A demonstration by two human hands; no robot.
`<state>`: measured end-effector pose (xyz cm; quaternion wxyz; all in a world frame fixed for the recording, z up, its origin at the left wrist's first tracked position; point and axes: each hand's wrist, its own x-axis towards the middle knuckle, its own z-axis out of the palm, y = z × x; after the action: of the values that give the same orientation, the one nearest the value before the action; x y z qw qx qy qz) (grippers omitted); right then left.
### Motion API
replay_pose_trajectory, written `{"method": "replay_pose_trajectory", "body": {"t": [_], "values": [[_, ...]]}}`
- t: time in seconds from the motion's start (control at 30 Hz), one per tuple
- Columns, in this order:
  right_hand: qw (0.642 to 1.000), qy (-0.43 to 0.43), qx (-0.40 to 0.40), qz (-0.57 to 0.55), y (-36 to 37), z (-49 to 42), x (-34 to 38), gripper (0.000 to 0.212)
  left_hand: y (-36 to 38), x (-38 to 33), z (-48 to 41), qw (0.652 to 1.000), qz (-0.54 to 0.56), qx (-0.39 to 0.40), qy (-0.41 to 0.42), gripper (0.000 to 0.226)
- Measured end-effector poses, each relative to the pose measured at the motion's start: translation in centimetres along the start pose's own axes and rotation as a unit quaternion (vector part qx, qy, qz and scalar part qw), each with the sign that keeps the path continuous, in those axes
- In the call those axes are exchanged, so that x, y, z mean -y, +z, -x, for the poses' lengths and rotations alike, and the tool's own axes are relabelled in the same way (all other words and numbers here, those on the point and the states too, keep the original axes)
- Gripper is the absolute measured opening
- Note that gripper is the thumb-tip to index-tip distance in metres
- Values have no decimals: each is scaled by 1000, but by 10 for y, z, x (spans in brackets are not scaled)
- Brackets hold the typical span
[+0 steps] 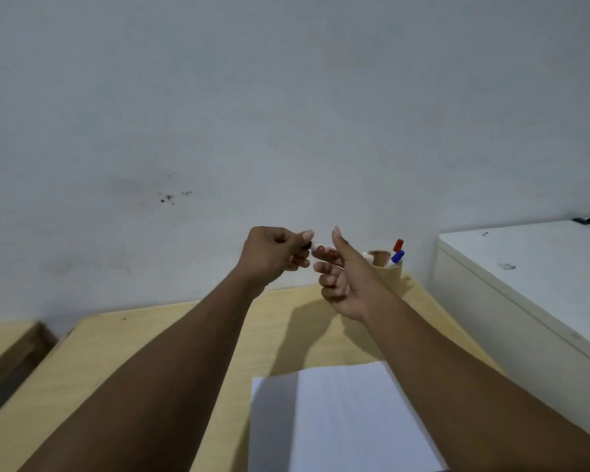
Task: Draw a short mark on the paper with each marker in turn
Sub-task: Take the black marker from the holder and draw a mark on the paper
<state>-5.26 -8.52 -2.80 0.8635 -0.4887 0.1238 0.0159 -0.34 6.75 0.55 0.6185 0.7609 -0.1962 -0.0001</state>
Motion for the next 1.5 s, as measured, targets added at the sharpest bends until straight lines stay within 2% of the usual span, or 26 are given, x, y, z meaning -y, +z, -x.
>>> {"method": "replay_pose_trajectory", "body": {"t": [0.07,0.2,0.27,0.37,0.43,0.5,0.57,0.67,0.73,0.83,0.93,1.03,1.1,1.5], "values": [[999,-21,7,-46,21,0,-19,32,-17,10,21,999,31,-25,-23,28],[995,-89,34,-23,49,7,-40,16,-52,39,50,982,116,-126,-76,27],[992,-121,11,-28,47,10,-38,12,-77,61,63,983,60,-151,-86,28],[983,-159,-35,84,35,15,-41,8,-105,94,84,979,-172,-77,-76,21],[967,-163,-30,192,32,20,-61,12,-108,107,92,966,-247,-7,-80,15],[956,-148,-17,254,30,27,-90,20,-103,116,96,953,-285,53,-89,14],[957,-118,-16,263,27,34,-117,21,-96,125,101,939,-316,91,-102,12],[961,-77,-20,267,21,38,-143,18,-90,136,111,939,-309,96,-116,12],[954,-86,-28,287,18,39,-151,16,-89,139,112,943,-296,95,-121,13],[945,-105,-39,307,16,39,-156,15,-90,135,106,939,-284,127,-148,27],[937,-116,-41,328,16,38,-158,21,-92,127,106,929,-270,176,-182,66],[927,-121,-48,353,17,37,-160,22,-88,123,111,903,-327,210,-183,104],[924,-116,-49,361,17,37,-161,24,-81,124,113,881,-384,216,-170,119],[918,-127,-33,374,16,34,-164,24,-75,119,109,865,-403,224,-199,127]]}}
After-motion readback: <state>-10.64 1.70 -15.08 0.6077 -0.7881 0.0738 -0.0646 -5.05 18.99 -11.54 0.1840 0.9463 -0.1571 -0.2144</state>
